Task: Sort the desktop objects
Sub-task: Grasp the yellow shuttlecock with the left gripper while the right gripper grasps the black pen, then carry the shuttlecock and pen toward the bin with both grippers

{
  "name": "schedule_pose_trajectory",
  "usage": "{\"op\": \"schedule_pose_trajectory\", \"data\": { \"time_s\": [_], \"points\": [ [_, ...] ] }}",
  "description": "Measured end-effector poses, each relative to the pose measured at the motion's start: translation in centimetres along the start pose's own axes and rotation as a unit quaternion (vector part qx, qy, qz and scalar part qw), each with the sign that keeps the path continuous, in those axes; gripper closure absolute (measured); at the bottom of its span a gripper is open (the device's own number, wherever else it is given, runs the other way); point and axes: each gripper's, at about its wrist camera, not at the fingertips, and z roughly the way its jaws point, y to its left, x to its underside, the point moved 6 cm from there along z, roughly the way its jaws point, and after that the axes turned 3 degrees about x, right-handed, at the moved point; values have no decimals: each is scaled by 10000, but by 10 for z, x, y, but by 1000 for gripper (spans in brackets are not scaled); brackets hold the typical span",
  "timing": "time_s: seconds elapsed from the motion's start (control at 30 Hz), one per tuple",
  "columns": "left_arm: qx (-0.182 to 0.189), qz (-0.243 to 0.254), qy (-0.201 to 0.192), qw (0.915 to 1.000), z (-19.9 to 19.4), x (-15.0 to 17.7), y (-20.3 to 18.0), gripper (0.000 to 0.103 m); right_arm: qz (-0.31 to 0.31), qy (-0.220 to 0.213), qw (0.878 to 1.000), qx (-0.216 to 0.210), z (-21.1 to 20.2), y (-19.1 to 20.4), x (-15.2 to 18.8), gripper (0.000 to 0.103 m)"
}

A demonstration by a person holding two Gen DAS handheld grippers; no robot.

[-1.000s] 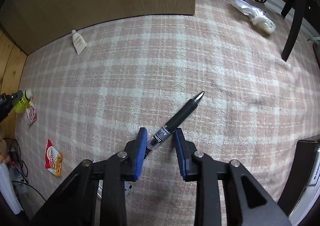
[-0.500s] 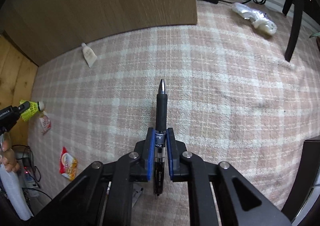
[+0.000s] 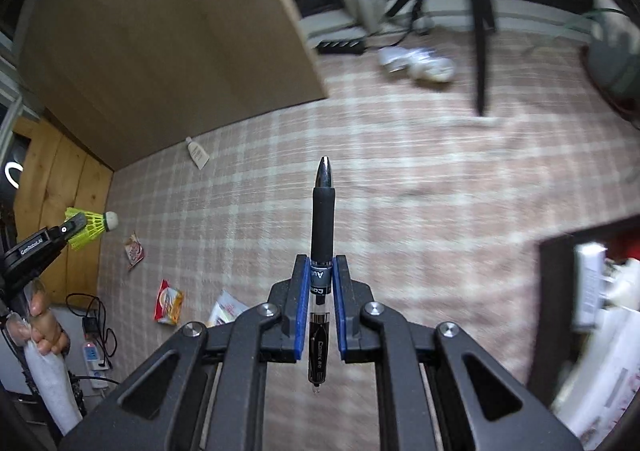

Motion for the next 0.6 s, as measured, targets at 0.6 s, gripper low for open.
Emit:
{"op": "schedule_pose_trajectory", "data": {
  "time_s": [0.6],
  "points": [
    [1639, 2113, 1079, 9575, 29, 115, -345, 102, 1171, -778, 9822, 1244, -150, -268, 38, 92]
  ]
}}
